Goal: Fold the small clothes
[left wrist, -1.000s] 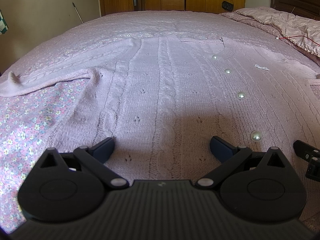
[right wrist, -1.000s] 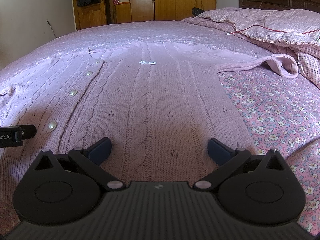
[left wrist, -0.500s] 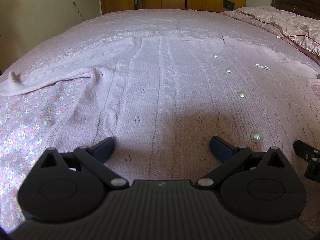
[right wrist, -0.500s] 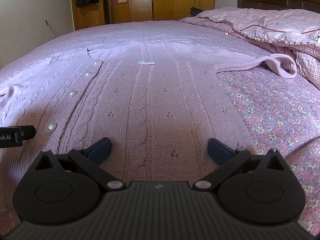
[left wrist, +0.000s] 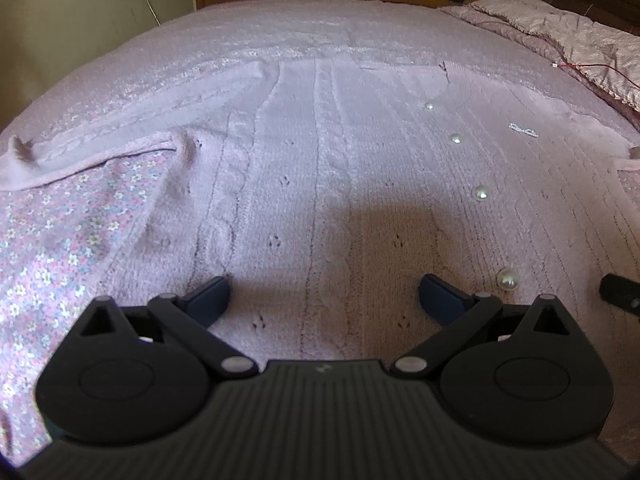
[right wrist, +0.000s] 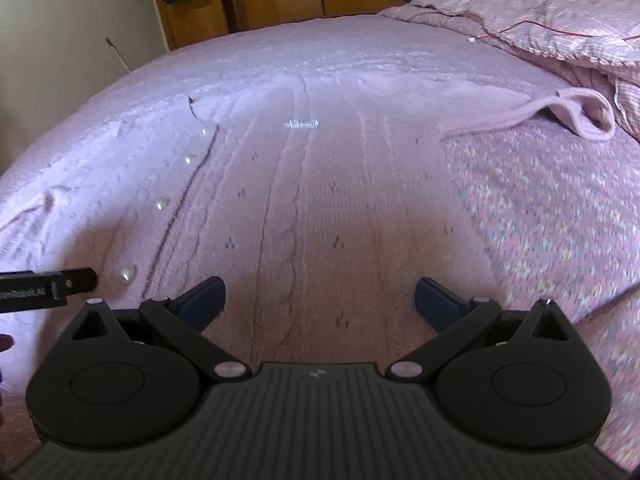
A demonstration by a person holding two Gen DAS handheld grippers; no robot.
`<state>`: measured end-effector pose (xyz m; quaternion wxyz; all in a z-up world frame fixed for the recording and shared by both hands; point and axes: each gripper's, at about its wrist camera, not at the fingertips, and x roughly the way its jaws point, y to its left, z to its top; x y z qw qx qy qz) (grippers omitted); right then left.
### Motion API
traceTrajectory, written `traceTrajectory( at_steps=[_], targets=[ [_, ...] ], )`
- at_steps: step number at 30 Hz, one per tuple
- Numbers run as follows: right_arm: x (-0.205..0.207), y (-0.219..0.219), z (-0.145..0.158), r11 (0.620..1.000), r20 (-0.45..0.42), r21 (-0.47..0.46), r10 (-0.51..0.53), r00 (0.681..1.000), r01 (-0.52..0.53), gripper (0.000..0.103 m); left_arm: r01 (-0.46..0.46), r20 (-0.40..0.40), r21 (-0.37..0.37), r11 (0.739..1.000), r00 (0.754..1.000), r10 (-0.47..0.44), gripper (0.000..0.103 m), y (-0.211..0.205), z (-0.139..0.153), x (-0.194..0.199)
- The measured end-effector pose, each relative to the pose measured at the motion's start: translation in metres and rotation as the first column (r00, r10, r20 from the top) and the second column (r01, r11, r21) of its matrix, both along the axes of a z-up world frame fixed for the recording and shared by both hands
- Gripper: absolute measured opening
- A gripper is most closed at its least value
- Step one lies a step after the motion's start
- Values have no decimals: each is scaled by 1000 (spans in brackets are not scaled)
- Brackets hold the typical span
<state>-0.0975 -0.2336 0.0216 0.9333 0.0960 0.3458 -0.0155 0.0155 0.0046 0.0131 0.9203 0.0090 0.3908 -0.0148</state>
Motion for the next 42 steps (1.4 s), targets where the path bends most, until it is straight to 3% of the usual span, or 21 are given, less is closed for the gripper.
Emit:
traceTrajectory(
  at_steps=[7,13,22,26,30,38,39,42],
  targets=[
    [10,-51,32,995,7,96,17,1000,-18,103,-15,4,-26,1000,1000,15,103,4,14,3],
    [37,-115,38,985,-85,128,-106,991,117,103,-56,-37,-12,998,998,56,103,3,14,14],
    [74,-208,55,955,-74,150,-249,966,257,103,-27,-22,17,999,999,28,103,-9,25,19],
    [94,-248,57,931,-61,149,-328,943,333,103,-41,-59,47,998,997,44,103,-17,17,28],
    [115,-290,54,883,-71,199,-419,905,425,103,-54,-95,44,998,994,58,103,-16,6,32],
    [149,-352,34,706,-151,396,-581,800,587,103,-36,-106,57,998,993,42,103,-18,3,37],
    [151,-357,31,686,-162,415,-590,791,597,100,-35,-105,58,998,994,41,103,-18,3,38],
    [156,-367,19,636,-197,454,-611,766,624,78,-33,-100,62,998,994,39,103,-19,2,38]
  ],
)
